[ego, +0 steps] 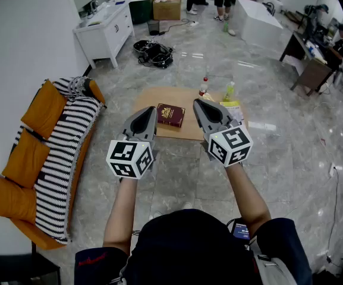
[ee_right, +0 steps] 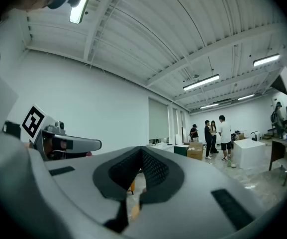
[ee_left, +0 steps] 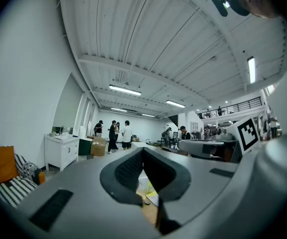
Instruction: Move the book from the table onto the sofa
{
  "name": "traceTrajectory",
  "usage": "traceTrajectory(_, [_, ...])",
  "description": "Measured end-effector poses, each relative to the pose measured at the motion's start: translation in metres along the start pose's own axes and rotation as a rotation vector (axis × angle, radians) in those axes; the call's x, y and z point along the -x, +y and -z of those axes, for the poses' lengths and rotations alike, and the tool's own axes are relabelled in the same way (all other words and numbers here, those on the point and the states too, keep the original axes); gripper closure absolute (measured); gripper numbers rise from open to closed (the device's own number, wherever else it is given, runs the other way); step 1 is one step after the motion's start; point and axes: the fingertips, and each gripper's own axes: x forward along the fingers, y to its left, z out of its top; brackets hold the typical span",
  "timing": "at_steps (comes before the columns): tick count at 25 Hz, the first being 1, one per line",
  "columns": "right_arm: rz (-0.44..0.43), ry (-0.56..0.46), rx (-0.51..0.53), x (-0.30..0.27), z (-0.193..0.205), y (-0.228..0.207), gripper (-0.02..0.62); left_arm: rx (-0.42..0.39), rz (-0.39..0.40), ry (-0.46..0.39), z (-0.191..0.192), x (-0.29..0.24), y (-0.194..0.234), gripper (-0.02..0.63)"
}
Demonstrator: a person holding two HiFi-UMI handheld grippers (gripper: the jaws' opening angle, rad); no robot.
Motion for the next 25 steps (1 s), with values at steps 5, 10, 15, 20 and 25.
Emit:
traceTrajectory(5, [-0.003, -0.004, -0.041, -0.002, 0.004, -0.009, 0.586, 0.035, -0.006, 0.000, 0.001, -0.007, 0.001, 0.591])
traceTrajectory(10, [-0.016, 0.004, -0.047, -0.004, 0.012, -0.015, 0.586, 0.039, -0.018, 0.006, 0.007, -0.014, 0.001, 0.591])
traceTrajectory(15, [-0.035, 0.008, -0.033, -0.001, 0.018, -0.024, 0.586, 0.038, -0.033, 0.008, 0.014, -0.021, -0.006, 0.591])
traceTrajectory(20, [-0.041, 0.005, -0.051, -0.008, 0.022, -0.033, 0.586, 0.035, -0.048, 0.028, 0.020, -0.029, -0.001, 0.591])
traceTrajectory(25, [-0.056, -0.002, -0.048, -0.017, 0.022, -0.039, 0.586, 0.025, -0.059, 0.029, 0.020, -0.038, 0.003, 0.591])
